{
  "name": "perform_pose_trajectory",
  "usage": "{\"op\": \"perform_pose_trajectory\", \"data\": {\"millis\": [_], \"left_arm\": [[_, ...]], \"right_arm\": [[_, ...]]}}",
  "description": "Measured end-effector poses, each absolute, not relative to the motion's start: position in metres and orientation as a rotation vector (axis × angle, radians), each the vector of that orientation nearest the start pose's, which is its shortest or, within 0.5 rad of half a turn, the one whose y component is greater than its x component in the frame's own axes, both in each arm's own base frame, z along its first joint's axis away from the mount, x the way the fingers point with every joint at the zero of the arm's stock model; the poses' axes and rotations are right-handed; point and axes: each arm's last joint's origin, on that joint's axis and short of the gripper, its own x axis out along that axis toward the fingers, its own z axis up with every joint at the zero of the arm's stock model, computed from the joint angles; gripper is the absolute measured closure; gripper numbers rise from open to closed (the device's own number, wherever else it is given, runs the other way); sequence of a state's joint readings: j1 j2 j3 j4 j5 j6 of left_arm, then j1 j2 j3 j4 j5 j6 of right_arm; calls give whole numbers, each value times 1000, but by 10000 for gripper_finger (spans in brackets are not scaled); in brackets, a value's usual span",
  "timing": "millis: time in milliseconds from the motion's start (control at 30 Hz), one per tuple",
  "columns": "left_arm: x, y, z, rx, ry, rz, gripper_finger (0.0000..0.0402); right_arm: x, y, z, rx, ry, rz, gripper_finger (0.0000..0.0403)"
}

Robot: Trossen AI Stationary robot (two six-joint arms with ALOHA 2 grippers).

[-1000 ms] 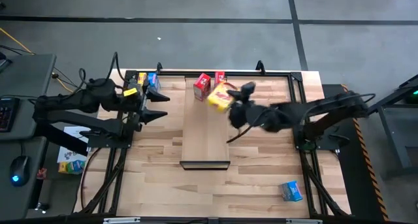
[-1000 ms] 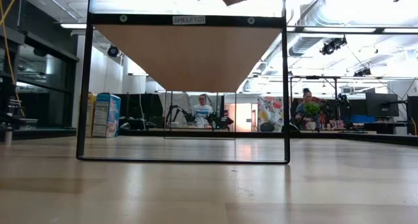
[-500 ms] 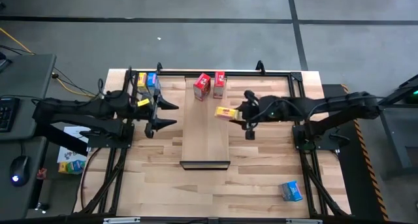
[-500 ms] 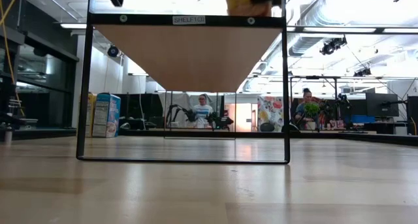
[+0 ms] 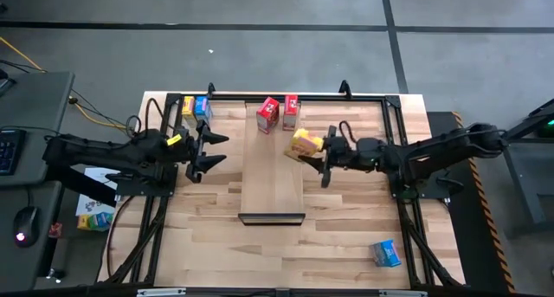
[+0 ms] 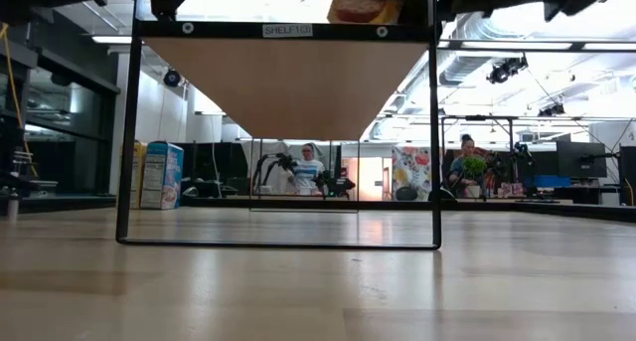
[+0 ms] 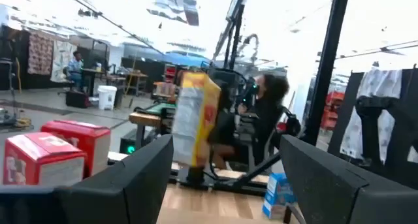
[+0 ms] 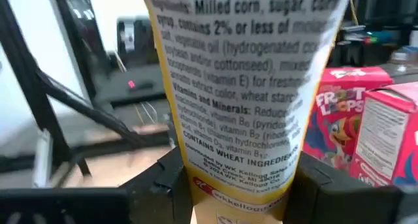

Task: Stack cereal on shelf
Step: Put the bottom yellow cereal box on the shelf

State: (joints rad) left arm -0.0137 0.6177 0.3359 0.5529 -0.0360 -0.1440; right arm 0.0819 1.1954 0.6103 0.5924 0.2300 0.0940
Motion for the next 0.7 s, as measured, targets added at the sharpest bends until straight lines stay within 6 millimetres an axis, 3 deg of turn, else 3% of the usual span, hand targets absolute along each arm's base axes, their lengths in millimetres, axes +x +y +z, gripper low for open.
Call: {"op": "perform_pose_trajectory", "data": {"millis": [167, 333, 533, 700], "left_arm": [[148, -1, 273, -150, -279, 4, 131], [148, -1, 272, -155, -274, 4, 131], [149, -1, 270, -178, -249, 2, 131], [149, -1, 270, -177, -251, 2, 131]], "right_arm": [[278, 33, 270, 7, 106, -343, 249], [301, 37, 270, -5, 234, -636, 249], [329, 45, 277, 41, 268, -607, 249], [346, 52, 278, 121, 312, -425, 249]]}}
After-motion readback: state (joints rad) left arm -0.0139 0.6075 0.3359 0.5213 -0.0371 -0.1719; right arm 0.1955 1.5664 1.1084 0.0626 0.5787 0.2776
